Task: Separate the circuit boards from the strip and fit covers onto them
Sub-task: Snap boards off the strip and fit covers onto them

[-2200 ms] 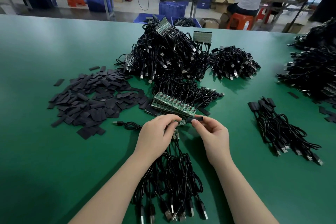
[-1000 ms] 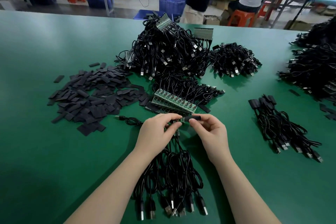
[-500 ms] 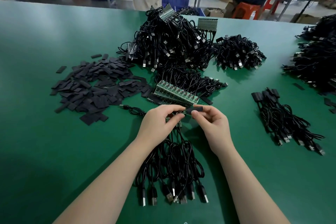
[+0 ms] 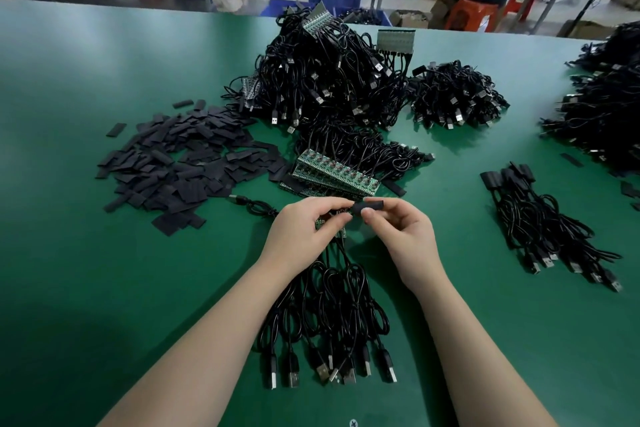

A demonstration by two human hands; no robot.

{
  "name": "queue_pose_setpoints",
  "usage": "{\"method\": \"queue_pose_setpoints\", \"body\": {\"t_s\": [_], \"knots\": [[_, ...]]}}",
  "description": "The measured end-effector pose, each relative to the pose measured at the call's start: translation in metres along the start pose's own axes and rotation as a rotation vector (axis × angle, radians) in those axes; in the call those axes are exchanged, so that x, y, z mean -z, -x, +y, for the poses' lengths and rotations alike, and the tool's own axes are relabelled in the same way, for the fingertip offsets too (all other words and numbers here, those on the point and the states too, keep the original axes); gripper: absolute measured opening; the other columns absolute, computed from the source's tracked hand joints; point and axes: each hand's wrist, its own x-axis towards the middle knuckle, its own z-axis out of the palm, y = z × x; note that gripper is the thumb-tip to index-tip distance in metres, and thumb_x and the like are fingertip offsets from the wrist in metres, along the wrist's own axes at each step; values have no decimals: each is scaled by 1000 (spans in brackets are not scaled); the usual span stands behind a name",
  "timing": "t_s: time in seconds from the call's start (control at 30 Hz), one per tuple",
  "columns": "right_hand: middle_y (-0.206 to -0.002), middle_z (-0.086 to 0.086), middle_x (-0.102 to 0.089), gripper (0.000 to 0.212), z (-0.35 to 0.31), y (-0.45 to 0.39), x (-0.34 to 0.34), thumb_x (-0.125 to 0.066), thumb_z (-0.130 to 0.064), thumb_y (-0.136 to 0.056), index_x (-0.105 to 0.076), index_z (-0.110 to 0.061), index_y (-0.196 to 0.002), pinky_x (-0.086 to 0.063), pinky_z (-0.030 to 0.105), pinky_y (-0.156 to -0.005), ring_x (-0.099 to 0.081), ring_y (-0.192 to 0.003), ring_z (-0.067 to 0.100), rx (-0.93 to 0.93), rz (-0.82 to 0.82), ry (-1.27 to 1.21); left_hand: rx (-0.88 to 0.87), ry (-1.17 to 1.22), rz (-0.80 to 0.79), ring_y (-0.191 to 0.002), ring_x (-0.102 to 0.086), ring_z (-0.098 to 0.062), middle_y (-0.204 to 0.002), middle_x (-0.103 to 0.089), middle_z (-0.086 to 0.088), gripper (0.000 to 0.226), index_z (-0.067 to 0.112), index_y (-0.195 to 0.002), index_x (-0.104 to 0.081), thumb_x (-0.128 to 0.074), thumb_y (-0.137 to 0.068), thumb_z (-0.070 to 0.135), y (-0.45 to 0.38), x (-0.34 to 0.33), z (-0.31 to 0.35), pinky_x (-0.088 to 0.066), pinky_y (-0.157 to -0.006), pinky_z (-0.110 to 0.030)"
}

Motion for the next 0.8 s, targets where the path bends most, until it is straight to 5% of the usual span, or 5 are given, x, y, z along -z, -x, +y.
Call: {"method": "queue_pose_setpoints", "body": {"t_s": [0.17,0.4,0.57,0.8], "knots": [[-76,-3,-73,14,1,0,-1,-75,-13,-86,-77,-27,-88,-51,18,-67,-64,-69,6,12,-4,19,-1,-21,-3,-109,-58,6,-116,-68,19,30,41,-119,-67,-67,-89,39,0,0,0,-48,-92,-18],[-74,-1,-72,11,3,-4,-2,-74,-14,-87,-76,-24,-90,-50,16,-65,-62,-67,5,27,-7,46,-16,-33,-19,-104,-60,3,-113,-70,15,30,37,-119,-69,-68,-88,36,1,1,2,-49,-90,-20],[-81,5,-75,10,3,-11,-6,-74,-17,-88,-77,-27,-89,-54,24,-67,-65,-71,9,18,15,76,44,-73,46,-109,-56,4,-116,-68,15,35,36,-121,-67,-70,-87,40,0,1,1,-40,-88,-6],[-81,4,-76,15,4,-12,-7,-74,-17,-88,-77,-32,-87,-54,25,-70,-68,-73,10,19,11,56,46,-91,120,-93,-64,-6,-101,-73,12,23,31,-108,-75,-73,-85,32,0,1,3,-52,-88,-33]]}}
